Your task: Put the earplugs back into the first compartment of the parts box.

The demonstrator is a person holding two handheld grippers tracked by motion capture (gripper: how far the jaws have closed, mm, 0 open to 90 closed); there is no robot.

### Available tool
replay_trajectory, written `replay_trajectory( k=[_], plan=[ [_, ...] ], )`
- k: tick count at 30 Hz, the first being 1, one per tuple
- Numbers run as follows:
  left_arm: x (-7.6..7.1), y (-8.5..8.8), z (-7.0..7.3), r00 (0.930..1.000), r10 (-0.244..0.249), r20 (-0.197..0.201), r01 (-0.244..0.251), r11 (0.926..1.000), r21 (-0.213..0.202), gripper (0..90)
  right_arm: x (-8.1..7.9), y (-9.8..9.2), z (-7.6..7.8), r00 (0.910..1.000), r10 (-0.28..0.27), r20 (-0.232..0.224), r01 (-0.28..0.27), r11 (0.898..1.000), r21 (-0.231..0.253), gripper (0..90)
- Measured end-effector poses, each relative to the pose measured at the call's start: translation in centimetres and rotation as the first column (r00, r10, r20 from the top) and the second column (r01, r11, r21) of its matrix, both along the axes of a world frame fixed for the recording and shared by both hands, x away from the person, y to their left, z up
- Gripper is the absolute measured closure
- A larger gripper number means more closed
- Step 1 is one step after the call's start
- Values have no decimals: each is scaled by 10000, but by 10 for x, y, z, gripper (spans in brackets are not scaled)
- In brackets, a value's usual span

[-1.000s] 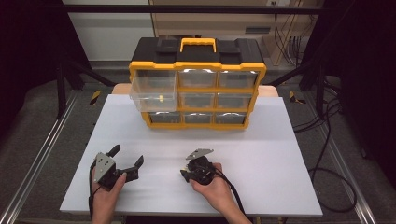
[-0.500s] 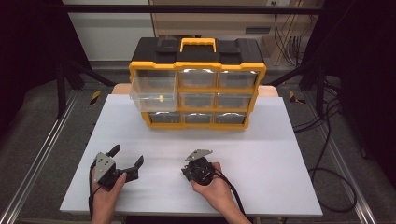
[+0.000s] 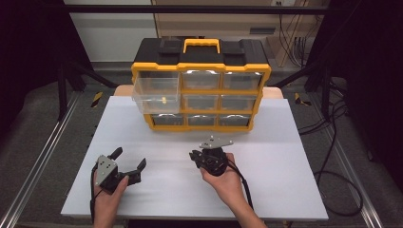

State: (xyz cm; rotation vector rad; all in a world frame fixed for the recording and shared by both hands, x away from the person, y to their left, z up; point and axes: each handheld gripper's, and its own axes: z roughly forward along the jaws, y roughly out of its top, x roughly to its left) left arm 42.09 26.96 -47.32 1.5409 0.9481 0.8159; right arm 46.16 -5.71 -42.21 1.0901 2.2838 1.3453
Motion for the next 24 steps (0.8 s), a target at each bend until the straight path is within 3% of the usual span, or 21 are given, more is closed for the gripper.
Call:
replay_trajectory(
  k=[9, 24],
  plan=[
    [0, 0, 0, 10000, -3, -2, 3, 10000, -19, 19, 10, -12, 45, 9966, -378, 731, 323, 9967, 745, 816],
    [0, 0, 0, 10000, -4, -10, 4, 10000, -27, 19, 19, -20, 114, 9814, -658, 1802, 438, 9914, 1234, 818]
  ],
)
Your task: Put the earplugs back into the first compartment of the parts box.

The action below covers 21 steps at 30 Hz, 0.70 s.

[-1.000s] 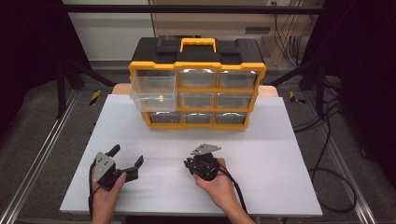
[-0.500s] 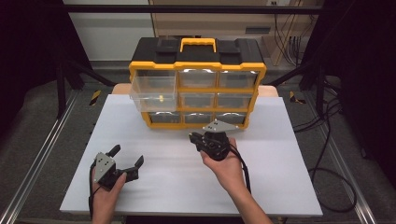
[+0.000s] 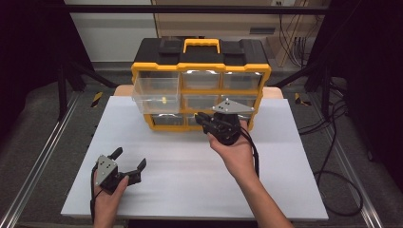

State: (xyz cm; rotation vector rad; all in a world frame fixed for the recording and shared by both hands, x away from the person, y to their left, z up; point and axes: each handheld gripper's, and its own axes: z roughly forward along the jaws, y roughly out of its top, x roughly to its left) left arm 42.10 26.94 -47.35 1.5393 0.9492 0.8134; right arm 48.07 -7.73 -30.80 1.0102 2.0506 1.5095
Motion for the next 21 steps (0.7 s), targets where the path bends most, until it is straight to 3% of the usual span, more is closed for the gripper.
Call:
replay_trajectory(
  k=[5, 14, 21],
  plan=[
    [0, 0, 0, 10000, -11, 1, 11, 10000, -2, 19, 7, -1, 17, 10000, 30, 73, -35, 9976, 689, 819],
    [0, 0, 0, 10000, -14, -1, 14, 10000, -13, 19, 16, 5, 47, 9973, -314, 662, 251, 9952, 941, 821],
    [0, 1, 0, 10000, -9, -15, 9, 10000, -30, 19, 22, 13, 64, 9953, -417, 873, 302, 9911, 1300, 822]
  ],
)
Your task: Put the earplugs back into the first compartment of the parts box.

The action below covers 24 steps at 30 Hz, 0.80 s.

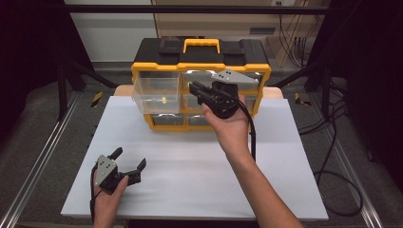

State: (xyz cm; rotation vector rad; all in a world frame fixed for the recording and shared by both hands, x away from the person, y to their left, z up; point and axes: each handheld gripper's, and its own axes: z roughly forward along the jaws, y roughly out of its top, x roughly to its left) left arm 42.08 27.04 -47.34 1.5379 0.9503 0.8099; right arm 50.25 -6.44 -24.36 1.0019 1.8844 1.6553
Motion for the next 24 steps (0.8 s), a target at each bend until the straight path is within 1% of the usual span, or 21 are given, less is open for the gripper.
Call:
replay_trajectory(
  k=[9, 21, 24],
  plan=[
    [0, 0, 0, 10000, -22, -1, 22, 10000, 14, 19, 7, 4, 12, 9999, -116, 20, 115, 9994, 319, 822],
    [0, 0, 0, 10000, -23, 8, 23, 10000, 3, 19, 11, 15, 21, 9998, -13, 221, 8, 9997, 246, 822],
    [0, 0, 0, 10000, -27, 11, 27, 10000, 2, 19, 11, 19, 22, 9998, 46, 196, -49, 9998, 175, 822]
  ],
)
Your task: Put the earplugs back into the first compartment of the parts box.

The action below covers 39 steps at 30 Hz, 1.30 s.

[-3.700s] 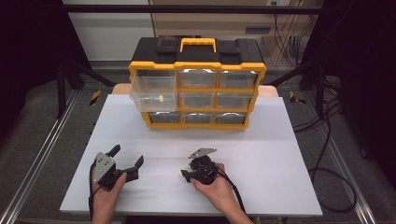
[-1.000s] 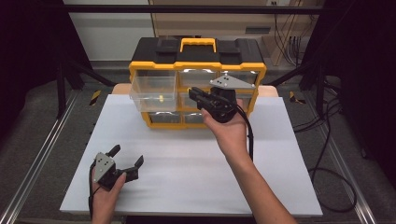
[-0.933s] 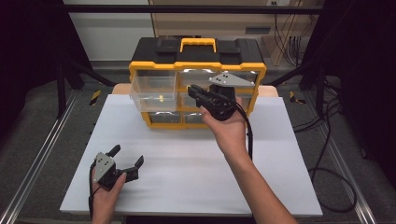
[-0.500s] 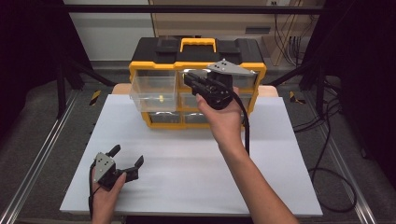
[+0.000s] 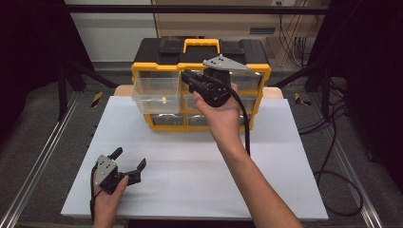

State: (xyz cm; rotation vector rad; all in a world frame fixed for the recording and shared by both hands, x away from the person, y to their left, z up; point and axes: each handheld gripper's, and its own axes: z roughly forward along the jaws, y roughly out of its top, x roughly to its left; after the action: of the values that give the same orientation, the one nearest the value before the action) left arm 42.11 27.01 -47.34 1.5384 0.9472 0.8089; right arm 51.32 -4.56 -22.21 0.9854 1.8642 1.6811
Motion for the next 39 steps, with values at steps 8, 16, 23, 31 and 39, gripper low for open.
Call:
replay_trajectory(
  k=[8, 16, 23, 31, 39],
  plan=[
    [0, 0, 0, 10000, 9, -5, -9, 10000, -20, 19, -1, 12, -2, 9996, 265, 80, -262, 9991, -333, 821],
    [0, 1, 0, 10000, 15, -2, -15, 10000, -29, 19, 0, 20, -4, 9993, 359, 37, -357, 9986, -384, 820],
    [0, 1, 0, 10000, 0, 3, 0, 10000, -27, 19, -1, 24, -5, 9988, 496, 40, -493, 9977, -463, 819],
    [0, 1, 0, 10000, 4, 4, -4, 10000, -20, 19, 0, 29, -6, 9979, 644, -23, -644, 9962, -584, 816],
    [0, 1, 0, 10000, 15, 8, -15, 10000, -60, 19, 3, 35, -8, 9979, 644, -71, -648, 9953, -716, 813]
  ],
)
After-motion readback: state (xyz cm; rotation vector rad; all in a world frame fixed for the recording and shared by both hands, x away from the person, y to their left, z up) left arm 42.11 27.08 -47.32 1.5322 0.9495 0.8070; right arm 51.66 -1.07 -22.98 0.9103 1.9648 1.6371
